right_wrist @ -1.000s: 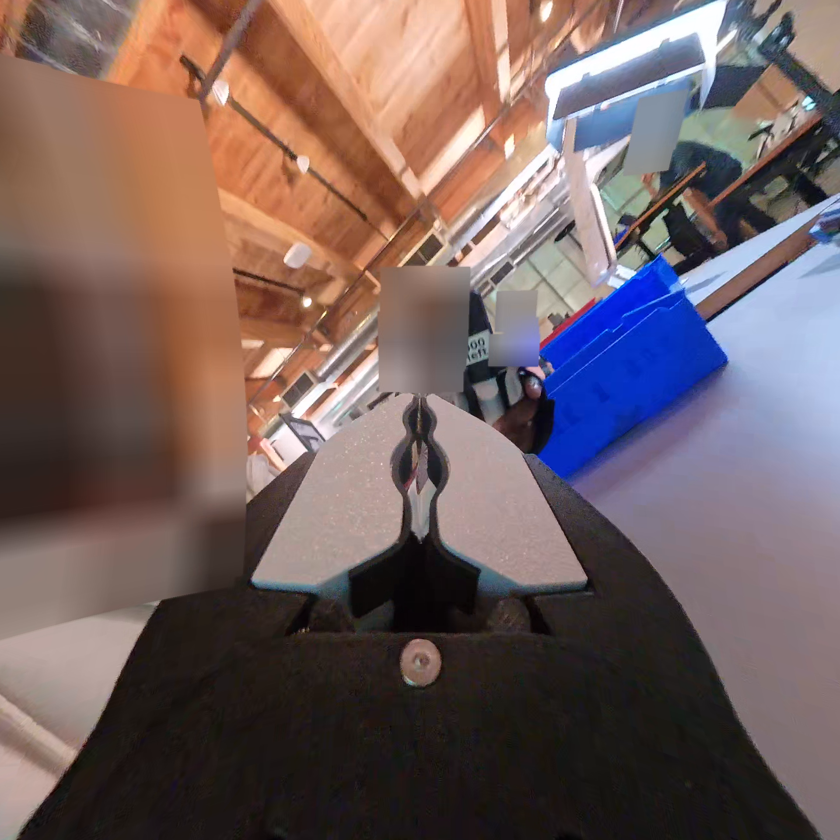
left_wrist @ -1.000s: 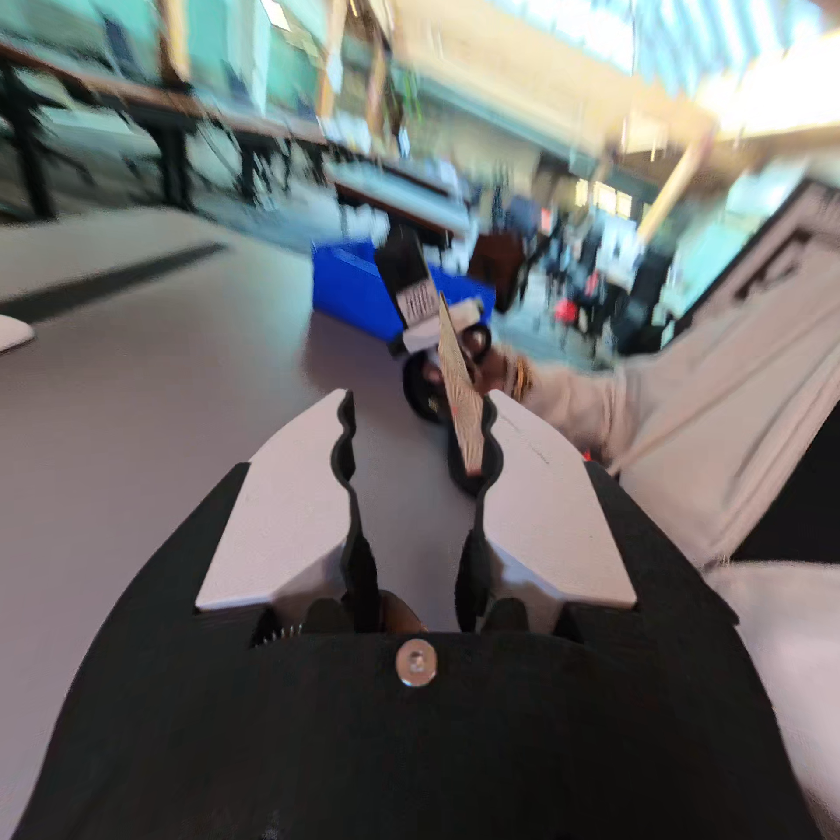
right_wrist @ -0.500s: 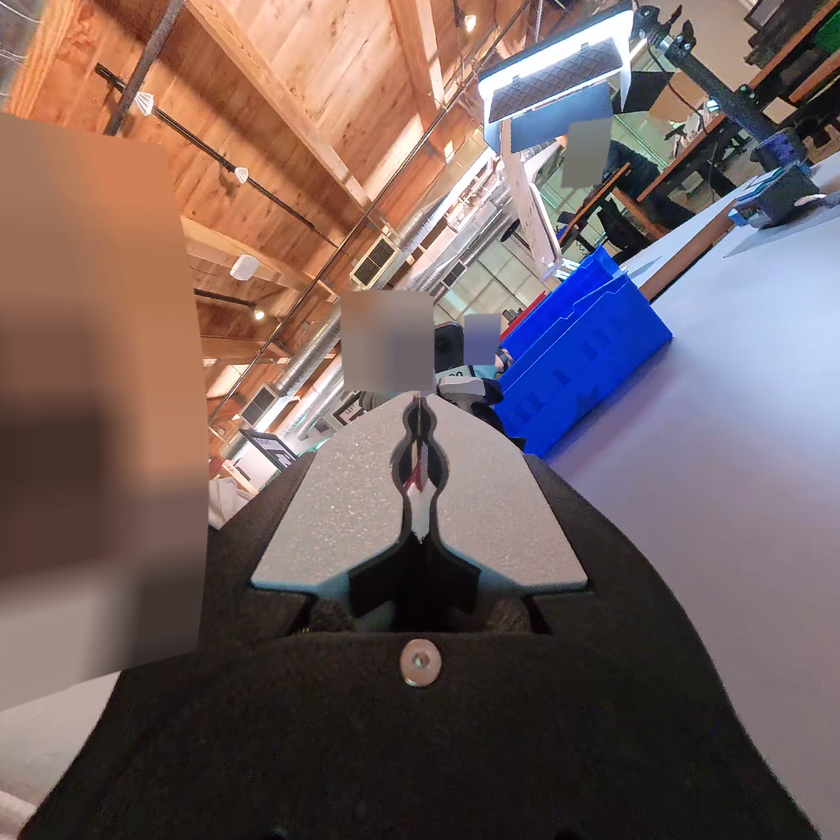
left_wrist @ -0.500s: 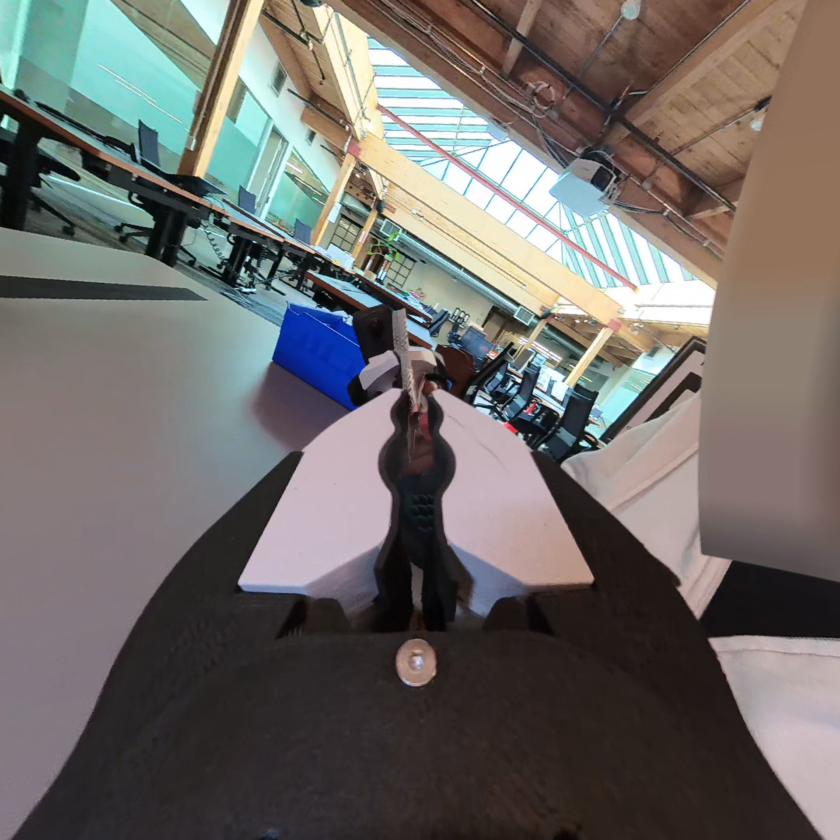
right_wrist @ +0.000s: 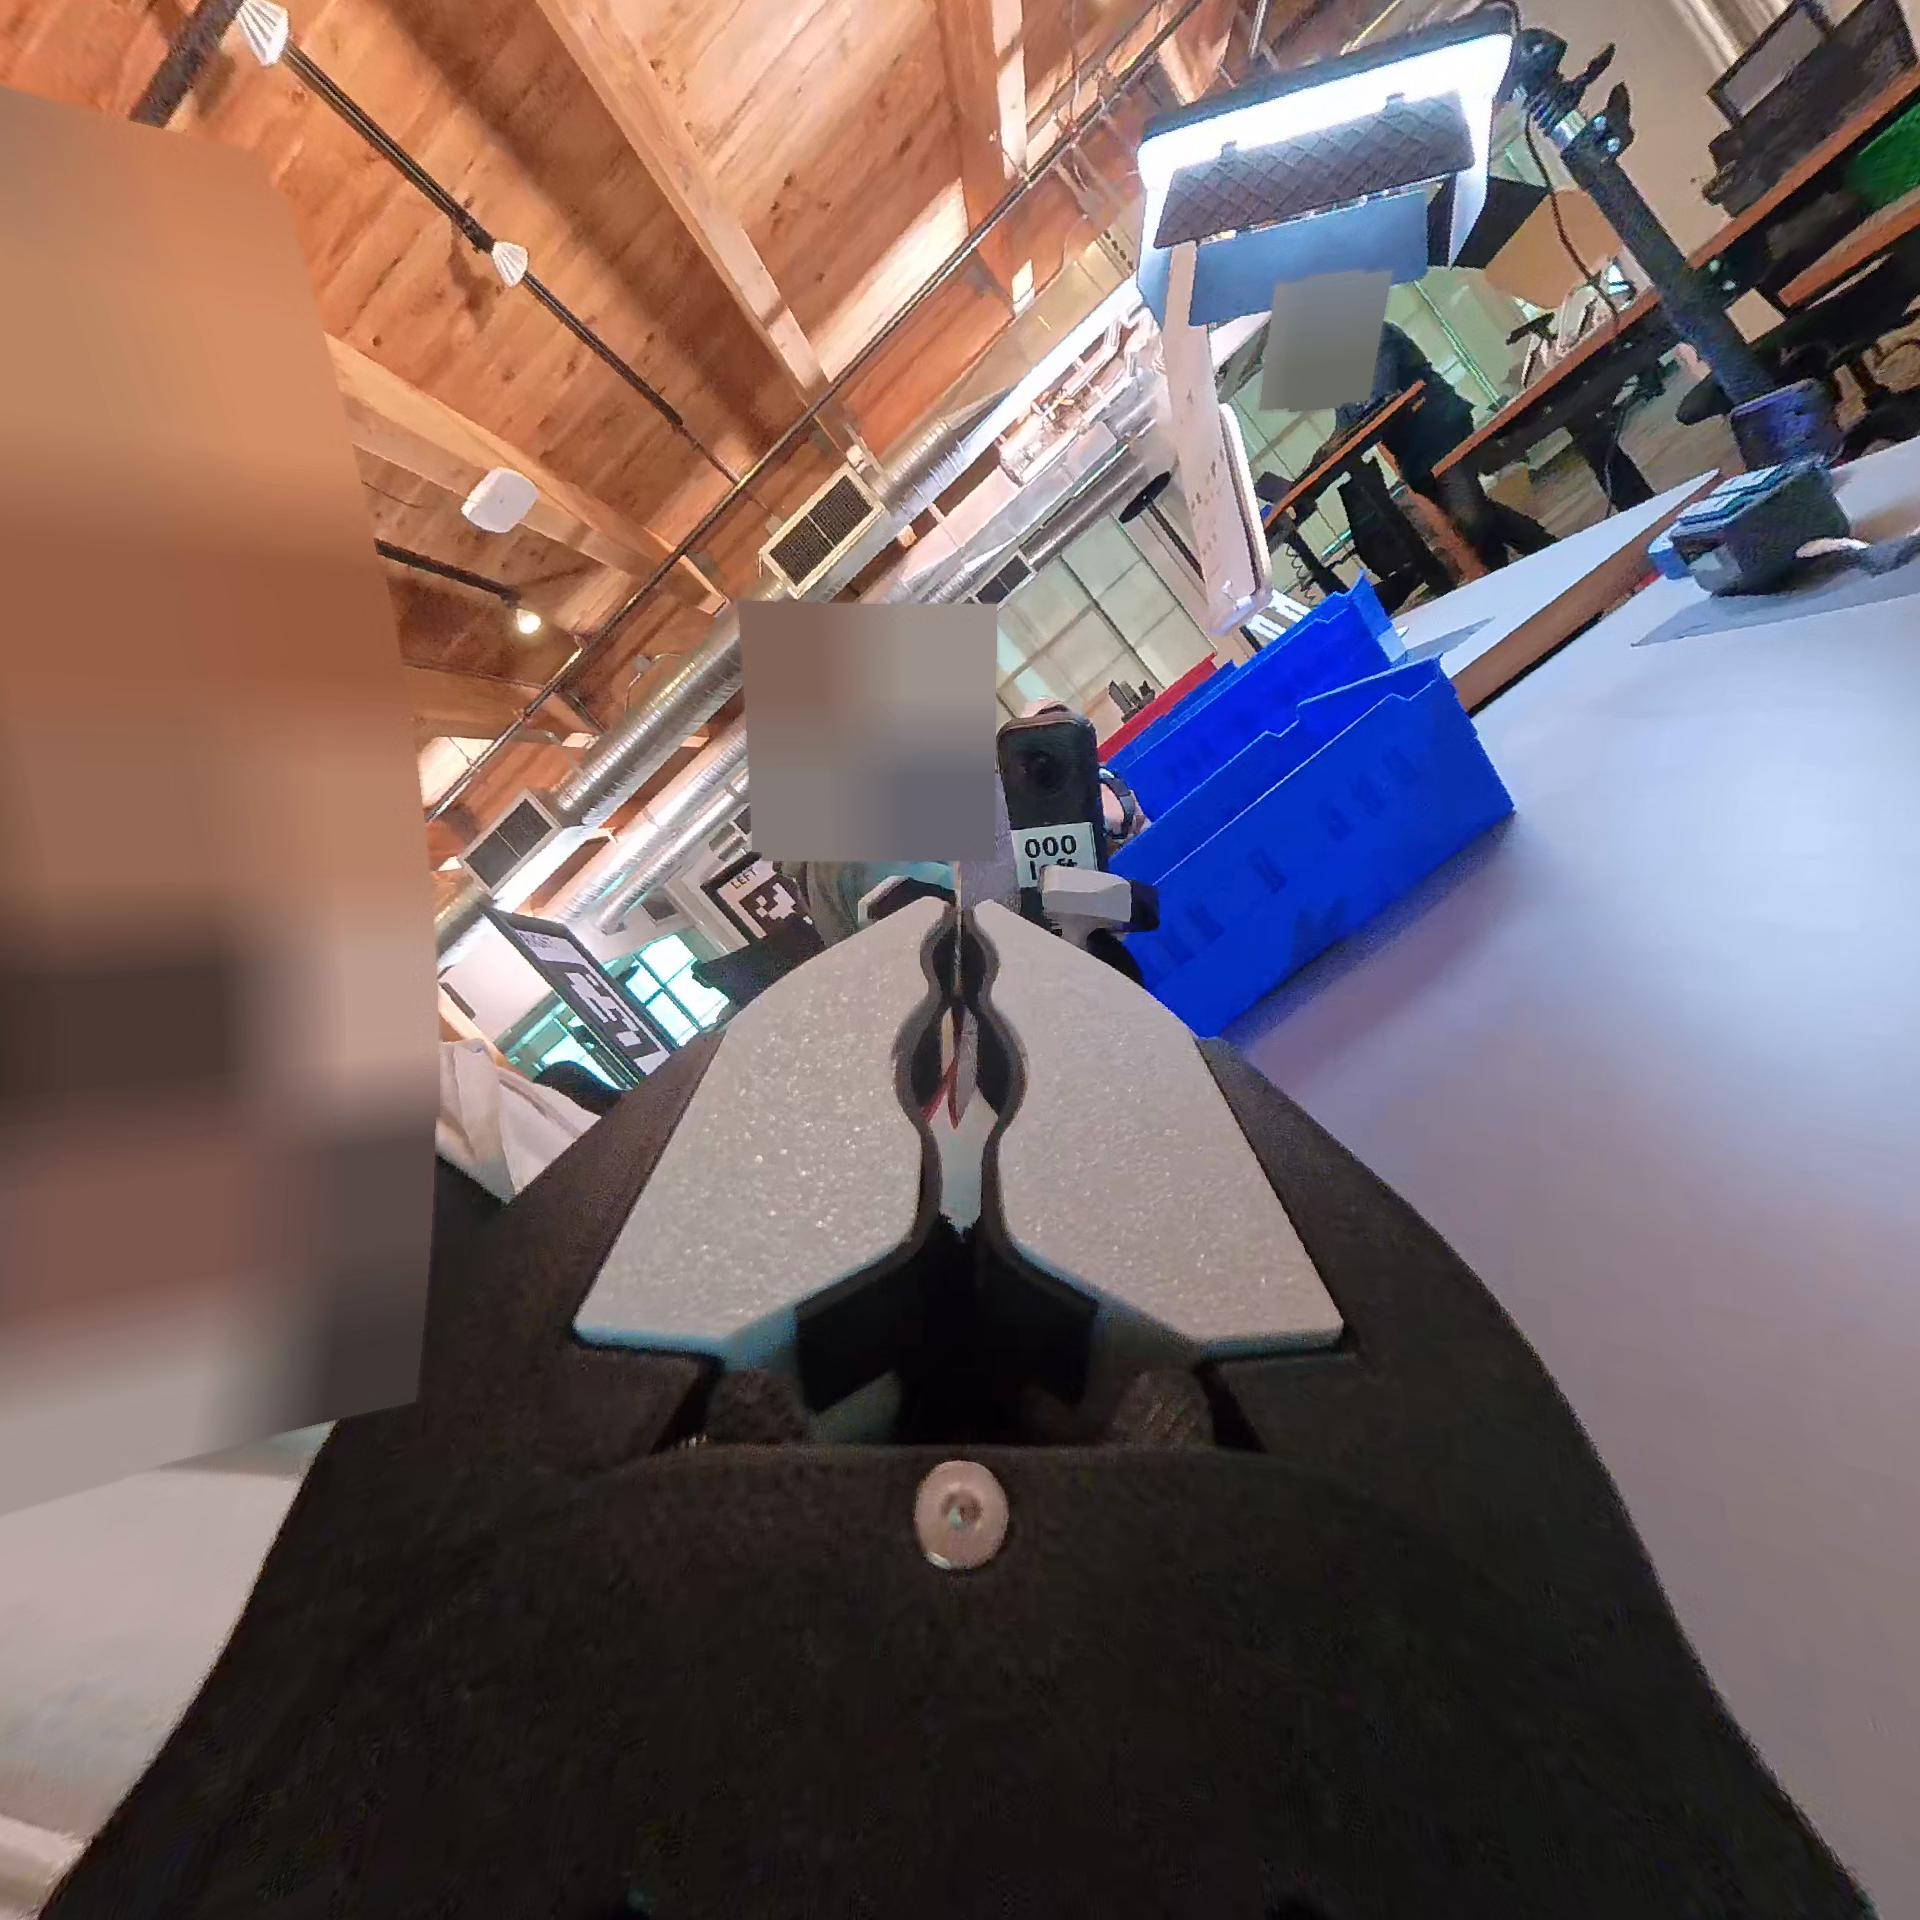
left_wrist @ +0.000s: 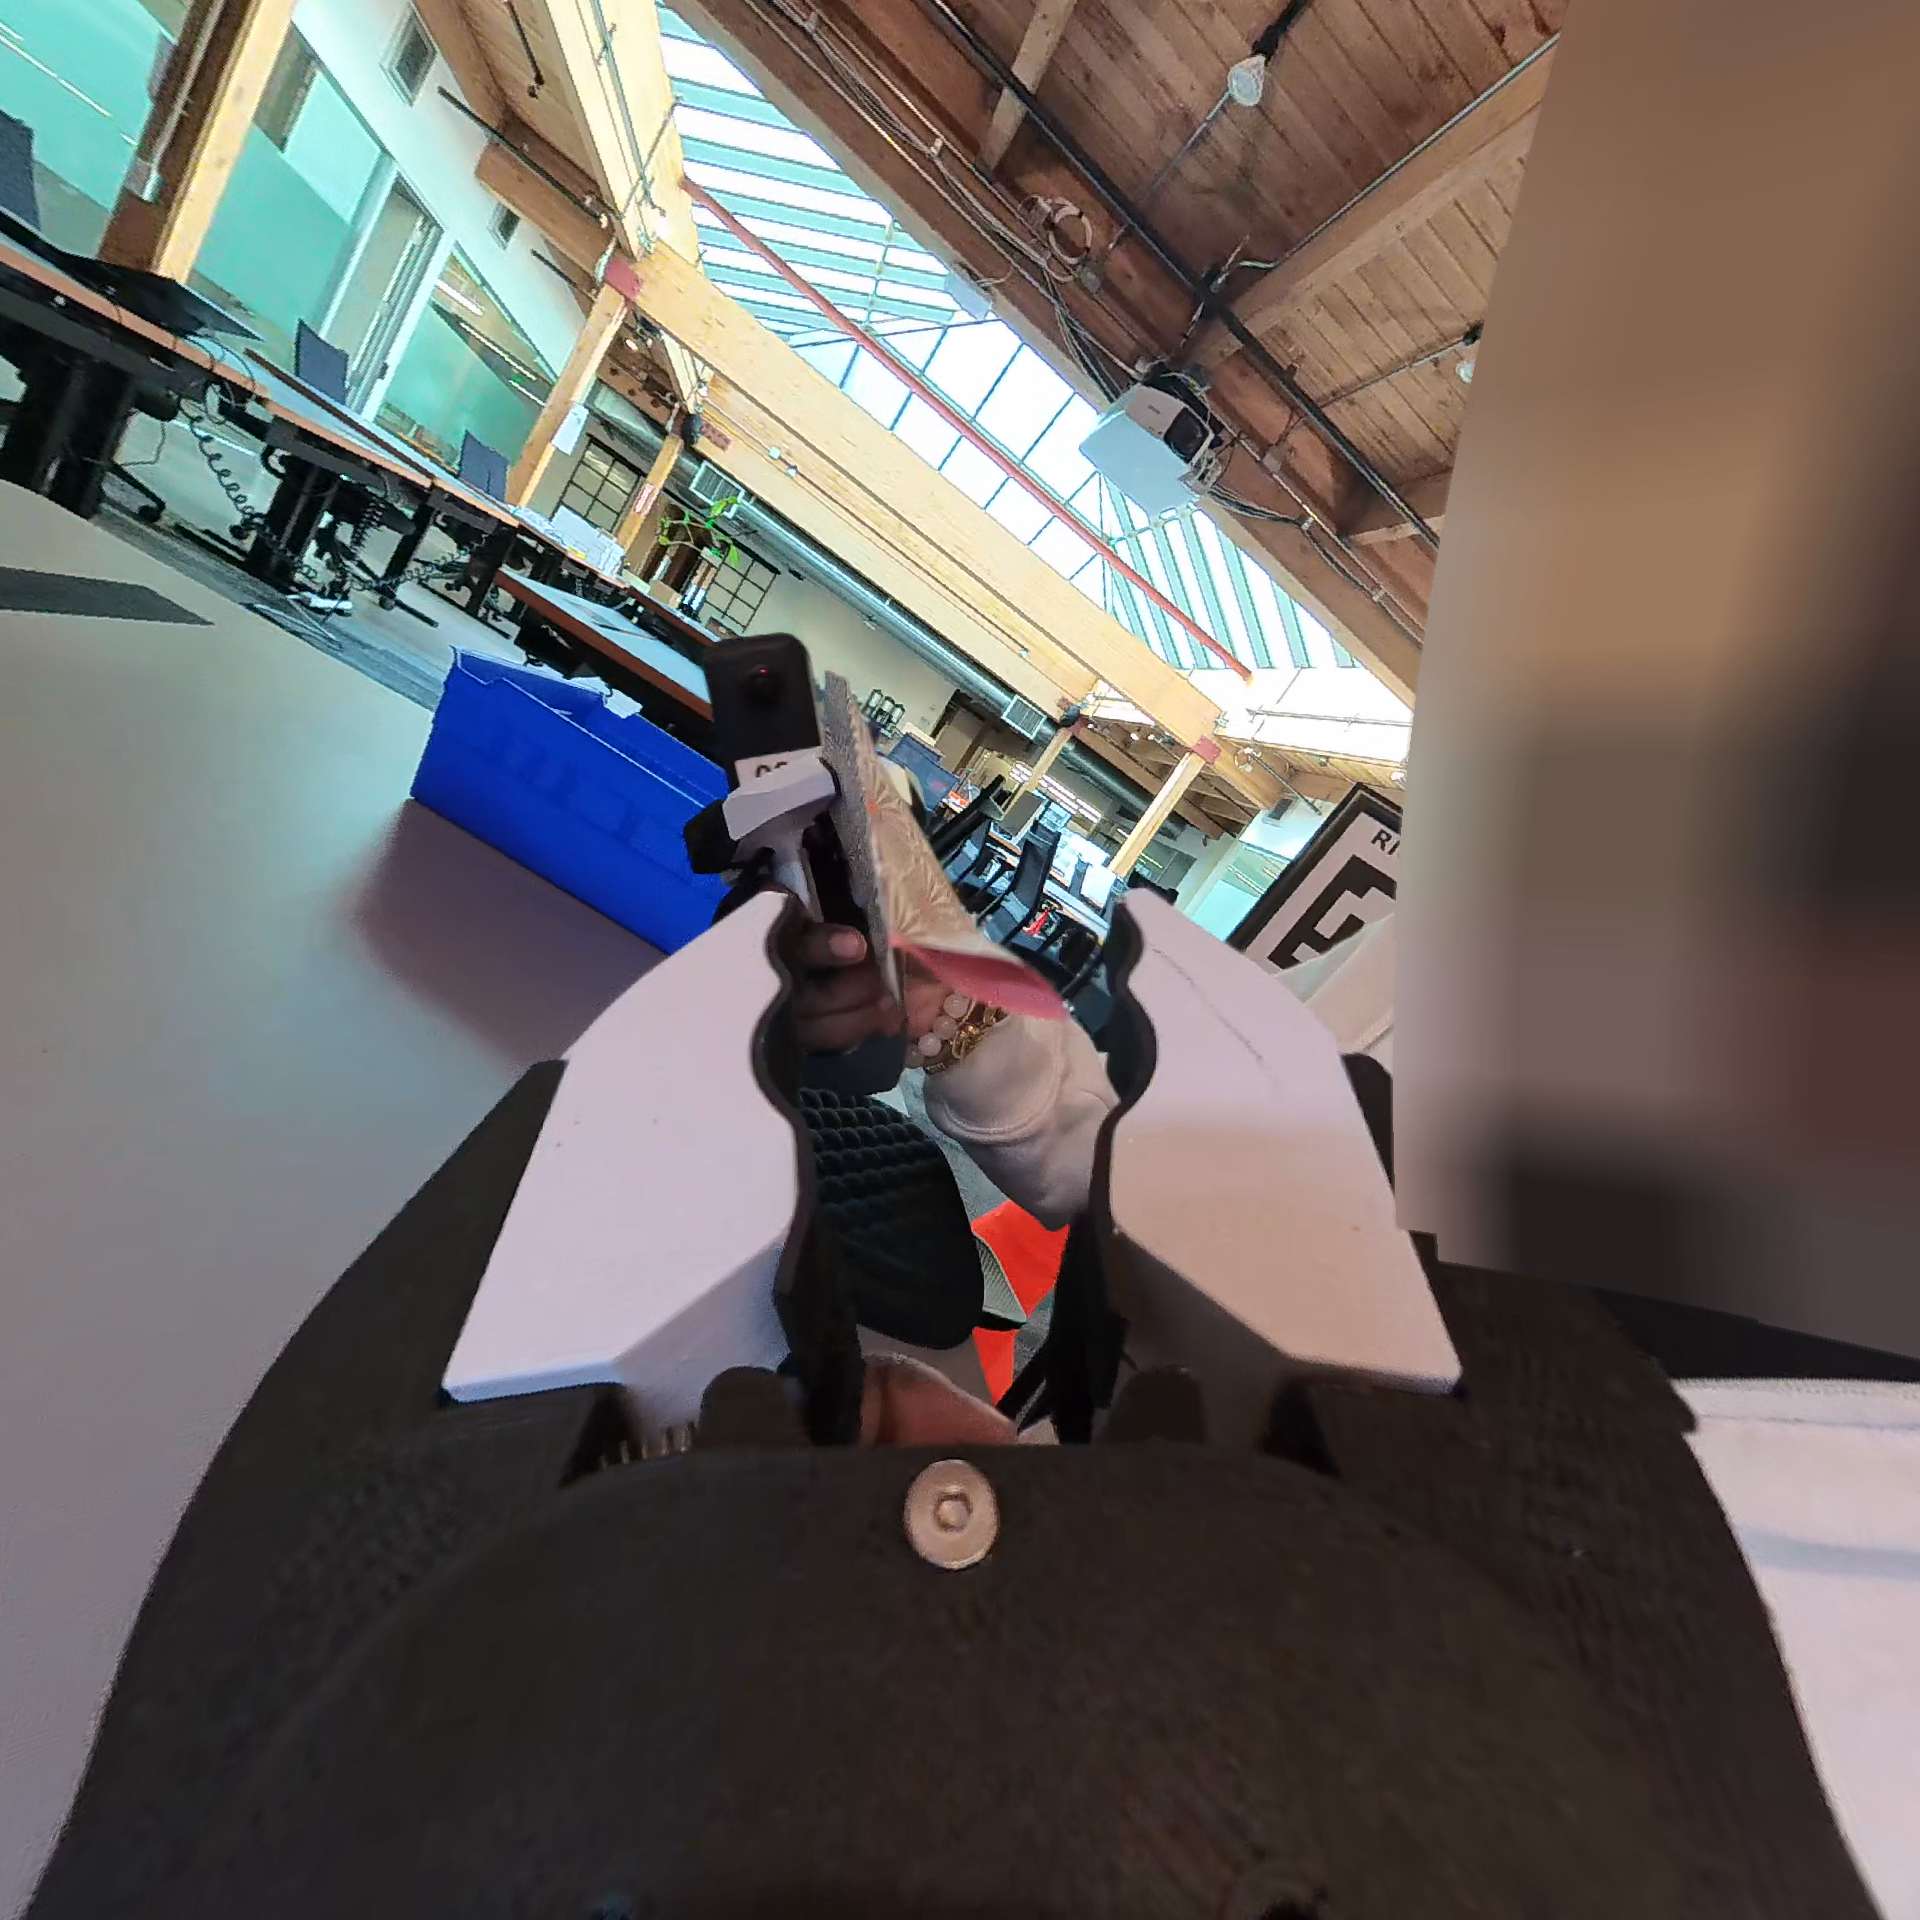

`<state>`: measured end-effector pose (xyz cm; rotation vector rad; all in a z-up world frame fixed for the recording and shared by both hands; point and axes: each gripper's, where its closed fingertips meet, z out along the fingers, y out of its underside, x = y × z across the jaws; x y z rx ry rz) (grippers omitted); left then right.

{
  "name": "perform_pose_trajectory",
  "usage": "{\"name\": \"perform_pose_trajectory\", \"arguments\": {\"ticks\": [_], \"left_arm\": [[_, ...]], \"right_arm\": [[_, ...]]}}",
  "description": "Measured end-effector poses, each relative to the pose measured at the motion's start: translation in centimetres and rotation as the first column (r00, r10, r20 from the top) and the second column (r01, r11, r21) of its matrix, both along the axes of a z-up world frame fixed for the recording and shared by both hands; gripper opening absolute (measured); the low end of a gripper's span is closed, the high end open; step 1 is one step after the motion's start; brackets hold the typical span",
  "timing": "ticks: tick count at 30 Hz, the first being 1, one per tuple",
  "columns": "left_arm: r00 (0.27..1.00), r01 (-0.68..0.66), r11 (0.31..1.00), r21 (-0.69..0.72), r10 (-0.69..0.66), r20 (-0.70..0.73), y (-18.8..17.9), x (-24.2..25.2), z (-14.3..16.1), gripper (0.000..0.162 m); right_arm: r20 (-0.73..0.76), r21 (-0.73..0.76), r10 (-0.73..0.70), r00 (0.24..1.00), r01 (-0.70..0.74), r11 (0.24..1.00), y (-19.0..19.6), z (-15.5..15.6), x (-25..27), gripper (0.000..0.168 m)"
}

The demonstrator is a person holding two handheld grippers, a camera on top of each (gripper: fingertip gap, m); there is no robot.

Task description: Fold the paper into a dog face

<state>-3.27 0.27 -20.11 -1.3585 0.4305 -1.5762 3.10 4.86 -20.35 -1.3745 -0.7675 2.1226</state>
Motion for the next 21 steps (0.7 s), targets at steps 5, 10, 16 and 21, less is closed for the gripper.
{"name": "perform_pose_trajectory", "arguments": {"ticks": [5, 10, 16, 21], "left_arm": [[0.998, 0.005, 0.999, -0.037, -0.003, 0.068, 0.3, -0.7, 0.5, 0.044], [1.0, -0.004, 0.998, -0.067, 0.004, 0.002, 0.4, -0.1, -0.8, 0.024], [0.998, -0.025, 1.0, 0.01, 0.025, -0.062, 0.2, 0.7, -0.9, 0.005], [0.996, -0.06, 0.997, 0.042, 0.063, -0.07, 0.4, 0.5, -0.6, 0.0]], "right_arm": [[0.007, 0.103, -0.029, 1.0, 0.028, 0.994, -0.1, 0.6, 0.1, 0.0], [0.008, 0.15, -0.032, 0.999, 0.03, 0.988, -0.4, 1.3, 0.1, 0.0], [0.005, 0.101, -0.02, 1.0, 0.019, 0.995, -0.3, 1.2, -0.1, 0.0], [0.009, 0.048, -0.024, 1.0, 0.024, 0.999, 0.2, 0.7, -0.3, 0.0]]}}
